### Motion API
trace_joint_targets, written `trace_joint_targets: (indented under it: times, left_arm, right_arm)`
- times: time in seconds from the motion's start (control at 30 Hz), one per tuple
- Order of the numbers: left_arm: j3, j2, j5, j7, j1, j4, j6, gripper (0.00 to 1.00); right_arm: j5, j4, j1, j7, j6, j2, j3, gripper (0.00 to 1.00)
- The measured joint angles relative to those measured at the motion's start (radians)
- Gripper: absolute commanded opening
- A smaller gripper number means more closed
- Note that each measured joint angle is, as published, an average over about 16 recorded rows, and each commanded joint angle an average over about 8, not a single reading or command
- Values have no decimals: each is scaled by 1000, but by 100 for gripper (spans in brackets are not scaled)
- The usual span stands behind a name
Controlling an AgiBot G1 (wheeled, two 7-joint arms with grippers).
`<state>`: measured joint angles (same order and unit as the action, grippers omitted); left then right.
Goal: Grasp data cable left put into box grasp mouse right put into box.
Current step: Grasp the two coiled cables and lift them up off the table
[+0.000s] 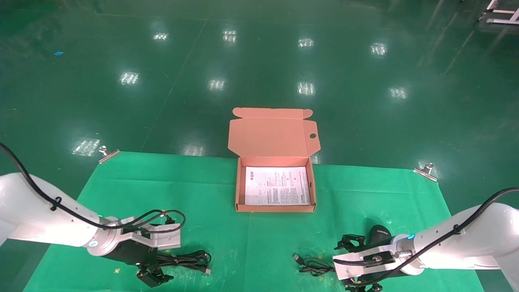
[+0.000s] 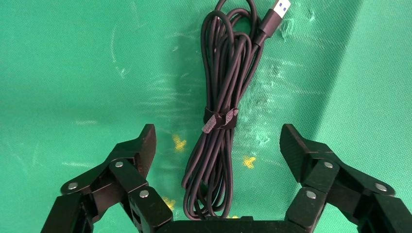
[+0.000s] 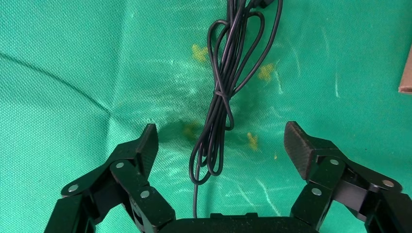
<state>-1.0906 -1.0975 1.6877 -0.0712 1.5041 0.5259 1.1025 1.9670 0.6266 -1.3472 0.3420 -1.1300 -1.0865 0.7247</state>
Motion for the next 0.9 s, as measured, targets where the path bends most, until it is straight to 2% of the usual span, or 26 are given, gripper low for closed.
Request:
trace_joint_targets:
  times: [0.9]
  left_arm:
    - [-2, 5, 2, -5, 2, 18, 7, 0]
  right_arm:
    - [-2, 13, 1, -4, -8, 5, 0, 0]
